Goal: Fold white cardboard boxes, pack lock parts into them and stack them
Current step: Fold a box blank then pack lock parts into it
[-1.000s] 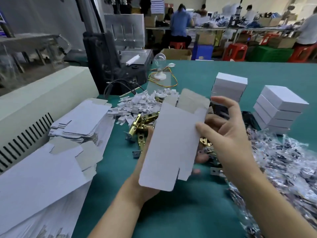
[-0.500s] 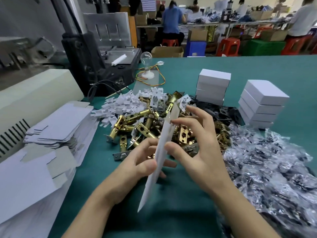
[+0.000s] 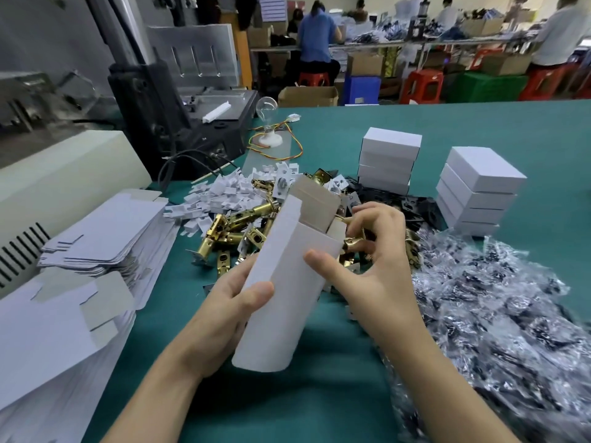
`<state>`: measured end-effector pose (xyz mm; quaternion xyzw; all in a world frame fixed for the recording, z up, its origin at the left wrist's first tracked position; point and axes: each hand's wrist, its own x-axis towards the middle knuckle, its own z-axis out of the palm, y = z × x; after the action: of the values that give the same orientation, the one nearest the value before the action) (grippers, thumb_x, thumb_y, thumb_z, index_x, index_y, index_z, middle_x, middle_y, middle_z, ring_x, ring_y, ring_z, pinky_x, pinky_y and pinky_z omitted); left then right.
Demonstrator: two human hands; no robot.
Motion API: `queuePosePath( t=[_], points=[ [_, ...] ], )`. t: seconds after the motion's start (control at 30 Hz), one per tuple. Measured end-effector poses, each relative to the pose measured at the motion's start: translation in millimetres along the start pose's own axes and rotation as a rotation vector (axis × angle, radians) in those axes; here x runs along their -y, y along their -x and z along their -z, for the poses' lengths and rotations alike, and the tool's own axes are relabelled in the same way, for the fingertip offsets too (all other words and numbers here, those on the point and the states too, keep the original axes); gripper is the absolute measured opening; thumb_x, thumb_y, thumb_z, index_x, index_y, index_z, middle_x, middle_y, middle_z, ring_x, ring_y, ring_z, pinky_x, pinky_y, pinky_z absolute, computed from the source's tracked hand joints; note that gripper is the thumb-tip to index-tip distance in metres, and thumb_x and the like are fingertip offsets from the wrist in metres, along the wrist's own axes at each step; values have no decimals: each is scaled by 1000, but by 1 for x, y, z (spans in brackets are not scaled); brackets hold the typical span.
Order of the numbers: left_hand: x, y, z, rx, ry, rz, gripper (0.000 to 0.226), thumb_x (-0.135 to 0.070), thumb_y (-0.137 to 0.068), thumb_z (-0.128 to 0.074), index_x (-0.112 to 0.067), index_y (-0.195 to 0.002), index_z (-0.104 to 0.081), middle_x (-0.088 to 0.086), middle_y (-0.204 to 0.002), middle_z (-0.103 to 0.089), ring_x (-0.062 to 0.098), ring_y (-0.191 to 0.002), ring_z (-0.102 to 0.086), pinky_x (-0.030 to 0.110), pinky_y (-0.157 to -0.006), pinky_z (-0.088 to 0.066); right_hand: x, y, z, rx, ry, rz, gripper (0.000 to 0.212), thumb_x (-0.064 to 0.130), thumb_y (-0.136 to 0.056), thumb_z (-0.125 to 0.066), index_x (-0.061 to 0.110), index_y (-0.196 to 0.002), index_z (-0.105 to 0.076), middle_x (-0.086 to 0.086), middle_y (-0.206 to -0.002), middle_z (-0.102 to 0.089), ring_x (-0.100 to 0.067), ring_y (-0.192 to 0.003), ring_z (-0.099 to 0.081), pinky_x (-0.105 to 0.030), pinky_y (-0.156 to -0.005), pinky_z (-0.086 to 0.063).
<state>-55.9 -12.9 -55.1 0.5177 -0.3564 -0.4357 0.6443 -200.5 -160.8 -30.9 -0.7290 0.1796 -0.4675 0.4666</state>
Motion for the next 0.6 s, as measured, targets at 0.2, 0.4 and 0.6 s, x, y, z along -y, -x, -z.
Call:
queuePosePath(
  t=[0.2,0.4,0.6],
  points=[
    [2,-3,-4,-57,162,-1,44,-40,-86,-81,-27,-128,-74,11,-132,-73,26,-113,-74,37,-84,-63,0,0,0,211,-392,-263,35,36,-92,-75,22,-123,-69,5,-120,-75,-14,-110,-72,-22,-85,-57],
    [5,-5,-7,-183,-15,-101,27,-31,-92,-70,-29,-119,-78,9,-124,-76,22,-111,-74,31,-86,-61,-5,4,0,167,-292,-195,13,17,-100,-67,19,-108,-77,3,-105,-79,-15,-98,-76,-27,-79,-62],
    [5,-6,-11,-311,-122,-208,31,-48,-83,-78,-34,-111,-80,5,-111,-80,23,-99,-78,29,-76,-63,-4,5,1,151,-210,-194,12,18,-97,-68,18,-104,-78,2,-100,-80,-21,-94,-77,-47,-81,-64]
  ],
)
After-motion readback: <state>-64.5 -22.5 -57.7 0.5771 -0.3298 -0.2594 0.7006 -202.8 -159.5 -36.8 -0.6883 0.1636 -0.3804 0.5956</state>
